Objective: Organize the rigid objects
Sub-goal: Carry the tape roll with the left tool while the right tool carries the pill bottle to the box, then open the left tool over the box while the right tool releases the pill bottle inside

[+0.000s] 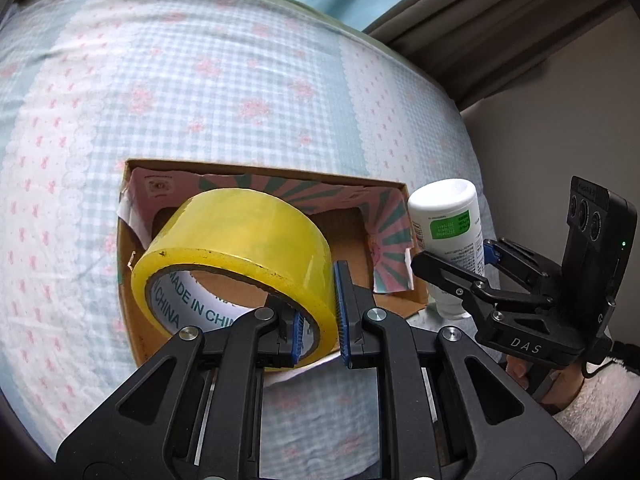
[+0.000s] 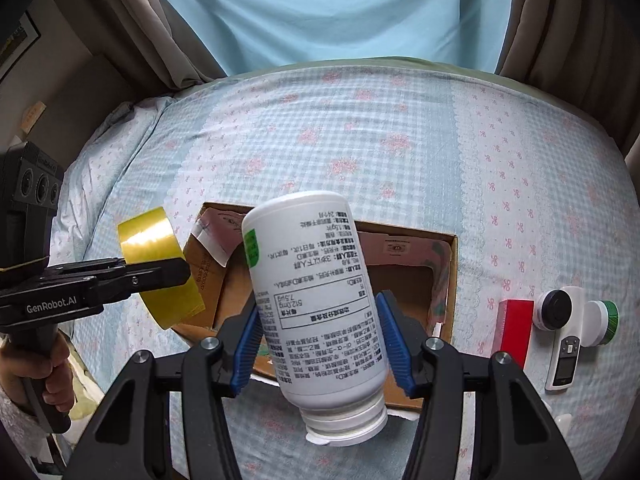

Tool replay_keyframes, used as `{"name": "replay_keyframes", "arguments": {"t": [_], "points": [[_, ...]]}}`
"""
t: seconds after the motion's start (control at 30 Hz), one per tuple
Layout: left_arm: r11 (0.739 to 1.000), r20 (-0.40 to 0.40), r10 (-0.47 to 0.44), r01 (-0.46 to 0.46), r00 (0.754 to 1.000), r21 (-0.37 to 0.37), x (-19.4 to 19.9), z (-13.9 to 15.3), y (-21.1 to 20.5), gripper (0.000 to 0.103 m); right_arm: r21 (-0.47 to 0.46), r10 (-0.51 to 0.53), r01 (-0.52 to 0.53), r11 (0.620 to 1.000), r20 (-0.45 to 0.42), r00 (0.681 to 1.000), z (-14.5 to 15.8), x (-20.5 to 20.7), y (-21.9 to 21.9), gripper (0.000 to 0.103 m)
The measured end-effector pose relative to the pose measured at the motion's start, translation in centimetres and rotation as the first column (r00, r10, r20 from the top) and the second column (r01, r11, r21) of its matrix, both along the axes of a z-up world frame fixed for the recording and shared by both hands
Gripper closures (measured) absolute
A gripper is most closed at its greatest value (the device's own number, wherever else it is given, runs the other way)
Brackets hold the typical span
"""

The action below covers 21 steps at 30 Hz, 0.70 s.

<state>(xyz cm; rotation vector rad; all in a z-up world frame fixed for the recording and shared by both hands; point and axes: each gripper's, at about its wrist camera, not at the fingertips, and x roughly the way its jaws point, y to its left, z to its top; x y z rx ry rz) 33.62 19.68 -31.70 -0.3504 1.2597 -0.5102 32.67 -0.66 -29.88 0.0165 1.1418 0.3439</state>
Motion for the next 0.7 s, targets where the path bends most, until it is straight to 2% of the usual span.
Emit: {"name": "replay_keyframes", "arguments": {"t": [0.17,0.3,0.43,0.47,0.5,0.53,0.6,0.63,0.67,0.7], "points": [[0.997,-0.074,-0.028,0.033,0.997,0.063,1.9,-5.1,-0.7,0.091,-0.065,0.073,-0.076,0.995,-0.043,0.996,-4.8,1.6,1.7,0.052],[0.991,-0.103,-0.056,0.068,0.993,0.114,2.7,-7.3,-0.8,0.091,-0.085,0.09,-0.097,0.992,-0.082,0.993,-7.5,2.2,1.9,0.052],[0.963,-0.126,-0.093,0.122,0.988,0.241,3.5,-8.3,-1.9,0.089,-0.121,0.077,-0.088,0.989,-0.097,0.992,-8.7,2.6,1.9,0.051],[0.957,-0.128,-0.106,0.136,0.986,0.255,3.5,-8.5,-2.3,0.088,-0.117,0.071,-0.082,0.99,-0.098,0.993,-8.8,2.9,1.8,0.041],[0.952,-0.122,-0.119,0.149,0.985,0.269,3.4,-8.5,-2.5,0.086,-0.11,0.065,-0.077,0.991,-0.112,0.992,-8.9,3.1,1.6,0.025],[0.946,-0.107,-0.133,0.159,0.985,0.282,3.1,-8.5,-2.7,0.082,-0.098,0.067,-0.079,0.992,-0.125,0.99,-9.0,3.3,1.5,0.001],[0.925,-0.068,-0.164,0.178,0.984,0.336,2.9,-8.3,-3.0,0.07,-0.096,0.071,-0.083,0.992,-0.12,0.99,-9.0,3.5,1.2,0.0],[0.92,-0.051,-0.178,0.185,0.983,0.345,2.7,-8.1,-3.0,0.049,-0.105,0.072,-0.084,0.991,-0.111,0.991,-8.9,3.4,1.0,0.0],[0.92,-0.042,-0.19,0.193,0.981,0.342,2.7,-7.8,-2.9,0.0,-0.109,0.074,-0.085,0.99,-0.104,0.992,-8.8,3.4,0.9,0.0],[0.921,-0.03,-0.196,0.194,0.98,0.337,2.6,-7.5,-3.0,0.003,-0.113,0.075,-0.087,0.99,-0.101,0.992,-8.8,3.3,0.8,0.0]]}}
